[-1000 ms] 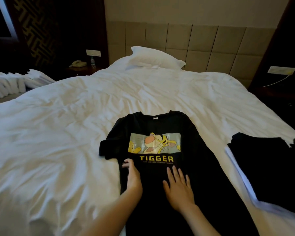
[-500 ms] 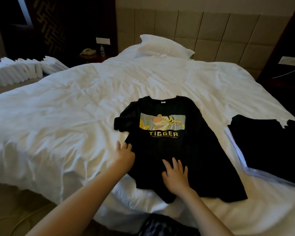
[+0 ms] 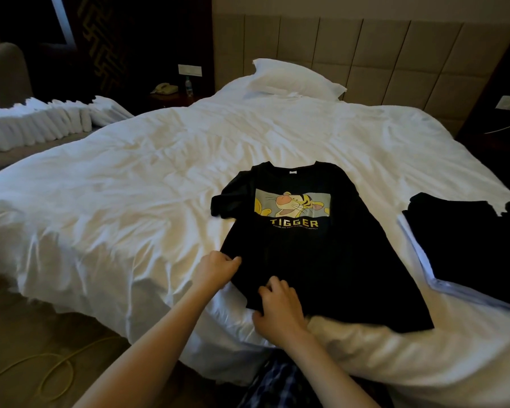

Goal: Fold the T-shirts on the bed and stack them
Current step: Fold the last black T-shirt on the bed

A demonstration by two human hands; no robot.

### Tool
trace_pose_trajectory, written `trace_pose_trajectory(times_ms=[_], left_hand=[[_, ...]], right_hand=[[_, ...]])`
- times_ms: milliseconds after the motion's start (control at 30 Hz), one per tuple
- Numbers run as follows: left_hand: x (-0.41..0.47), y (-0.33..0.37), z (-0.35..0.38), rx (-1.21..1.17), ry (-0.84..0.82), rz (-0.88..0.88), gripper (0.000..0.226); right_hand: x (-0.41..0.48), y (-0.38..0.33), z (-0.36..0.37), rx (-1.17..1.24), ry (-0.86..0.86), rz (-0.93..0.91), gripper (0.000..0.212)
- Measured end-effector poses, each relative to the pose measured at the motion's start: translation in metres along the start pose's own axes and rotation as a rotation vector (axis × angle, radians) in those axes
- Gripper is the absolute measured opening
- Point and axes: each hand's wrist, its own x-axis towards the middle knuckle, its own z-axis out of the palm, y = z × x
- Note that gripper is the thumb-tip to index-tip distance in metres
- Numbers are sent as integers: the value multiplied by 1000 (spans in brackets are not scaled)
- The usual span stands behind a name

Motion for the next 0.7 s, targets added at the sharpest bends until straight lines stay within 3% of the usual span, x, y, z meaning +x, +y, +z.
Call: trace_pose_trajectory(times_ms=[67, 167, 267, 367, 467, 633, 700], left_hand=[[1, 1, -3, -235, 13, -38, 13], [-1, -7, -15, -650, 105, -155, 17], [-7, -26, -18, -732, 154, -294, 29], [-14, -43, -12, -709, 14, -356, 32], [-25, -49, -2, -526, -145, -318, 22], [-32, -60, 3, -673, 20, -340, 24], [-32, -64, 3, -553, 84, -312, 36]], right_hand=[[-2, -7, -6, 108, -2, -70, 22], [-1, -20, -11, 359, -203, -118, 12], [2, -31, -5, 383, -480, -151, 20], [4, -29, 2, 464, -606, -102, 45], [2, -22, 6, 606, -477, -48, 35], [-1, 11, 12, 632, -138, 148, 16], [-3, 27, 12, 687, -42, 270, 18]])
